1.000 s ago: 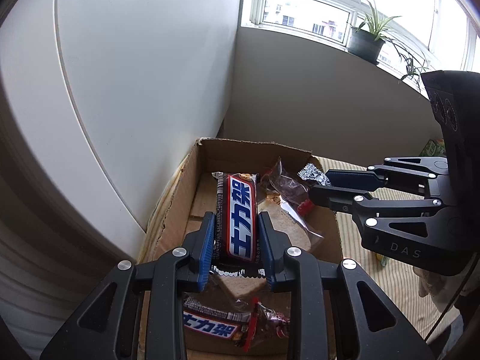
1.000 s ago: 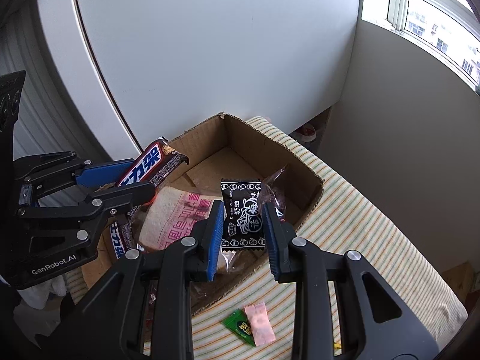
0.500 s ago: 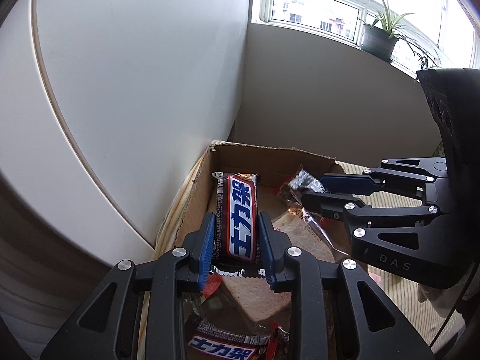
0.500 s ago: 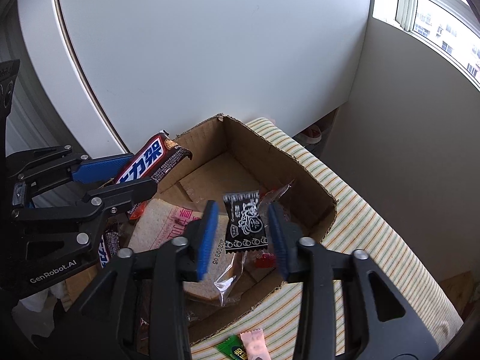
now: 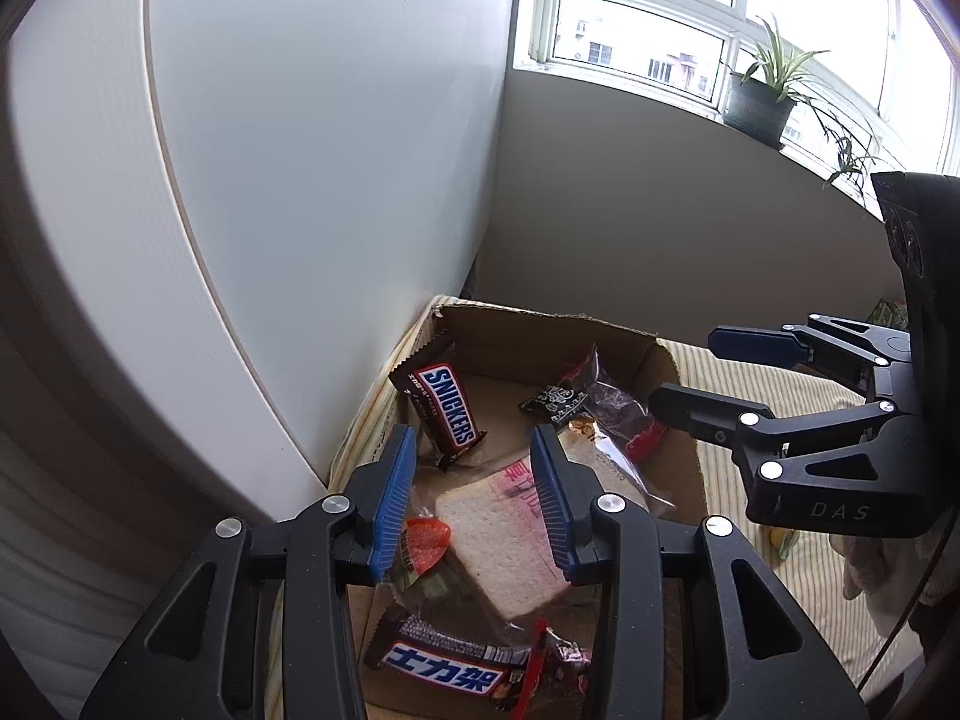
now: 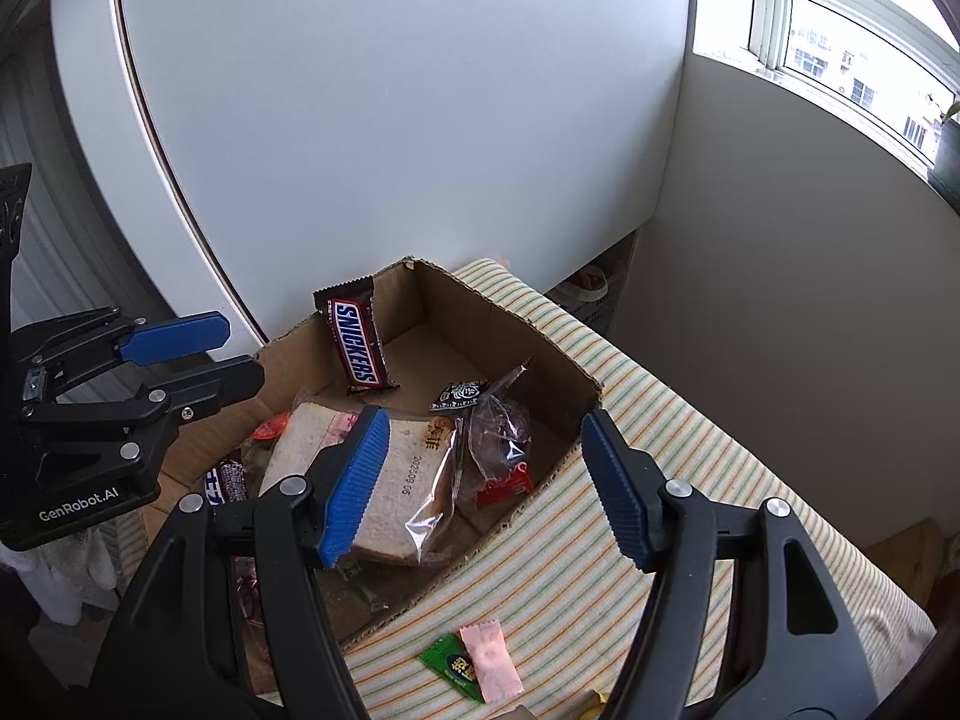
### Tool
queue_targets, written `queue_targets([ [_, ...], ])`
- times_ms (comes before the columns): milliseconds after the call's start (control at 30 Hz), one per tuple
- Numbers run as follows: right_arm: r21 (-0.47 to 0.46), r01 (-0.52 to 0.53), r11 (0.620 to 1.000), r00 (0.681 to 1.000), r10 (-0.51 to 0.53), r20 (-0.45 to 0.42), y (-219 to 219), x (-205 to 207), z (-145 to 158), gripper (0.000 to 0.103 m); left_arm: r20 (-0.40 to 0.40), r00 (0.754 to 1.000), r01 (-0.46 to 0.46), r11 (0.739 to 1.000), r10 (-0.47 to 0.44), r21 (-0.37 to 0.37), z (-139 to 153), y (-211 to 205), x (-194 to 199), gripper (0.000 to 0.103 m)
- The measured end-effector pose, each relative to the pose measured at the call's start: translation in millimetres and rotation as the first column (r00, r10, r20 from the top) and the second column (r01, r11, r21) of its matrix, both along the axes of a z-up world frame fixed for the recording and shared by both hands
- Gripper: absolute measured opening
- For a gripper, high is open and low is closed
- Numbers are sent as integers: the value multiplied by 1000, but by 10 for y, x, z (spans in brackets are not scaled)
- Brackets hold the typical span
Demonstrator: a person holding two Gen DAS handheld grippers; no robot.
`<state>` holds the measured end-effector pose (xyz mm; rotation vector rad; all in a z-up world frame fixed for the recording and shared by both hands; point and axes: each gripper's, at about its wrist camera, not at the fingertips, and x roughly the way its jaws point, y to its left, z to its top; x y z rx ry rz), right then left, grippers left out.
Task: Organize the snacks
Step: 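Open both grippers to drop the chocolate bar and black packet in the box, then withdraw both grippers from the box toward the remaining candies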
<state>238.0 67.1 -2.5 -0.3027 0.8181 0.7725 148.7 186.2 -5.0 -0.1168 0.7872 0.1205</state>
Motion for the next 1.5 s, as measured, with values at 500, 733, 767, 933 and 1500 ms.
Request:
queue_targets([
  [500,12,119,993,993,-119,24,-1031,-406,215,74,32,994,108,994,-107,-32,177,-556,-422,38],
  [733,7,203,979,979,-202,-37,-1562,-481,-7,74,20,987,160,985,-159,-61,74,-904,-579,38],
  [767,7,215,977,976,-214,-48,-1629,-490,-51,74,17,986,169,983,-168,-67,55,-957,-595,38],
  [933,11,256,967,962,-254,-102,-1817,-518,-275,74,-7,979,204,976,-205,-80,-73,-1202,-644,38],
  [1500,84,213,973,958,-190,-217,-1440,-588,-638,36,-57,970,229,966,-237,-120,-390,-1366,-949,38],
])
